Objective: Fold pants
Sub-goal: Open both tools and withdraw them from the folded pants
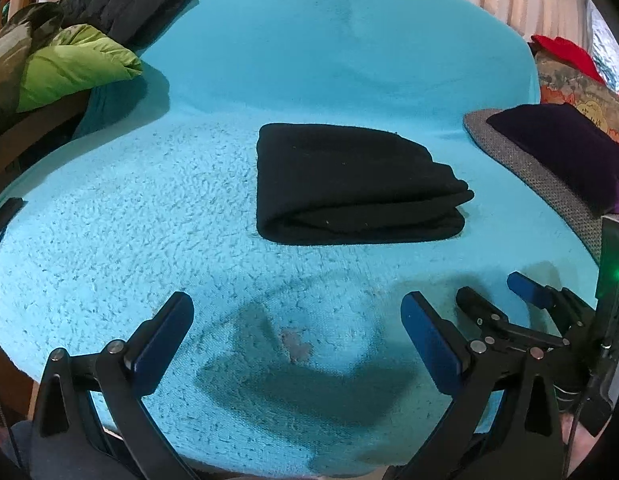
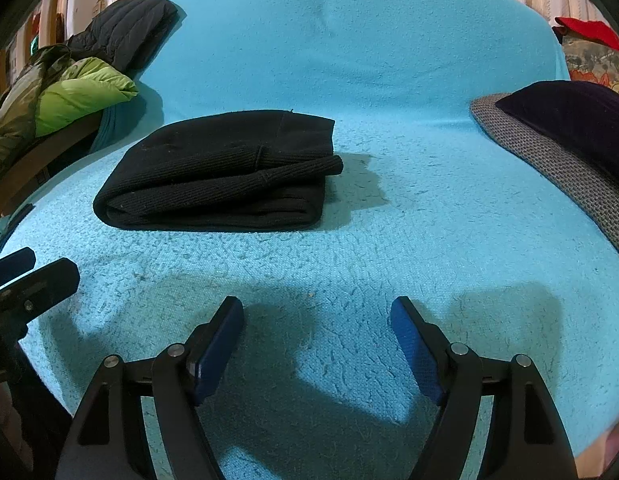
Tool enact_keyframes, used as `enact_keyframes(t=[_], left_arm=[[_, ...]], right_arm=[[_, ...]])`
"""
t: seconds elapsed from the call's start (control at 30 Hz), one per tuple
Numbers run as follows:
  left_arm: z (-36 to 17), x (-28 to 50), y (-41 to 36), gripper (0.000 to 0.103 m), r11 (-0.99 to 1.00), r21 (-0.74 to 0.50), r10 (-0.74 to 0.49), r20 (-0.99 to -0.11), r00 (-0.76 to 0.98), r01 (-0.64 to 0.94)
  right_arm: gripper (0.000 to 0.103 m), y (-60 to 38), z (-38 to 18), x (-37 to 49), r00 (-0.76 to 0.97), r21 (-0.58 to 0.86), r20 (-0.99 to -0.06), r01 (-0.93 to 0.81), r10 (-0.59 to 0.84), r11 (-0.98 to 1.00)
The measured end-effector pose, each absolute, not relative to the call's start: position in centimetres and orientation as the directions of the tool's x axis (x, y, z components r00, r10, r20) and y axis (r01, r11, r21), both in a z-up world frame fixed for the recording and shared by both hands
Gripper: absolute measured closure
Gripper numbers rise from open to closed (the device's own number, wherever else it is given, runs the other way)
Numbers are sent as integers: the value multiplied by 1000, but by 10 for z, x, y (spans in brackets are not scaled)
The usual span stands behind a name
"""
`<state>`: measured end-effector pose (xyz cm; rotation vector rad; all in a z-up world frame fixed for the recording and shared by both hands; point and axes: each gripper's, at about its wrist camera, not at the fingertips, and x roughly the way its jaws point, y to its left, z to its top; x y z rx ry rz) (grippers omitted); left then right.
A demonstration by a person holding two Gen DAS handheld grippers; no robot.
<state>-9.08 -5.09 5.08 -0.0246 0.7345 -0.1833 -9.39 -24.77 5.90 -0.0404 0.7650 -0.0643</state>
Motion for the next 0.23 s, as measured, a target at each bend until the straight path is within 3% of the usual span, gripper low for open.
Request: enact_keyframes(t=[0.23], left_arm=[[50,-89,-43,0,990,-82,-137,-666,733,111]], right_arm=[[25,-249,59,-94,720,-62,-690,43,-74,997]])
